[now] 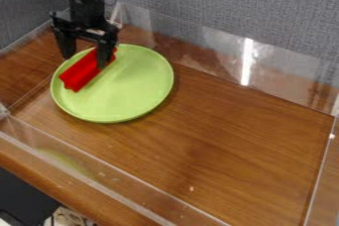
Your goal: Put the carrot on the right side
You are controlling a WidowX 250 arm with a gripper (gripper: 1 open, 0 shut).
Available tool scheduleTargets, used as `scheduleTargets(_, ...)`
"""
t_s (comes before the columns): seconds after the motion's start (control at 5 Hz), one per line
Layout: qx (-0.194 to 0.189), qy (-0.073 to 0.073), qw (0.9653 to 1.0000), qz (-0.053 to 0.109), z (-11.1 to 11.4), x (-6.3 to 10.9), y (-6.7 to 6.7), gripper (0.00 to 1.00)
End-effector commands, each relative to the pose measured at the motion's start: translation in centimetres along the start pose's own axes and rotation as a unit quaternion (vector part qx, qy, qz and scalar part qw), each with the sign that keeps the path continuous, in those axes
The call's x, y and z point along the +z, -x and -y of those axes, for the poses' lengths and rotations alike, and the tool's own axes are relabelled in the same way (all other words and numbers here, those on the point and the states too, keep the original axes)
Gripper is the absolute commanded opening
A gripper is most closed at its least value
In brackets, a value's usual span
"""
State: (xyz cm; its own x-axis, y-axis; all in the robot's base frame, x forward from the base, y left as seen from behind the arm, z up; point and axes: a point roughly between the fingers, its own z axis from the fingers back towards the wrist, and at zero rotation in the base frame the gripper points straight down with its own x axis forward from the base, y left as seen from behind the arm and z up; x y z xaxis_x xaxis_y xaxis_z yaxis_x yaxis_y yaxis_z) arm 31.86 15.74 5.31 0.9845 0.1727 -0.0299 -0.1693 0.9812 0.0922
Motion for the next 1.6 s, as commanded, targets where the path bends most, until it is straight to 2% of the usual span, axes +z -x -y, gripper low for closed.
scheduleTargets(0.0,-0.036,-0.009,0.9989,0.029,0.5,0.8,-1.7,1.0)
scheduleTargets(0.2,-0.011,-0.007,0.9997,0.019,0.5,0.0,-2.2,1.0)
scheduleTargets(0.4,0.015,-0.006,0.9998,0.012,0.4,-0.5,-2.6,0.0)
scheduleTargets(0.6,0.032,-0.004,0.9994,0.013,0.3,-0.4,-2.9,0.0)
scheduleTargets(1.0,0.053,0.005,0.9984,0.017,0.3,-0.6,-2.2,0.0)
scheduleTargets(1.4,-0.009,0.01,0.9996,0.025,-0.5,-1.2,-1.3,0.0)
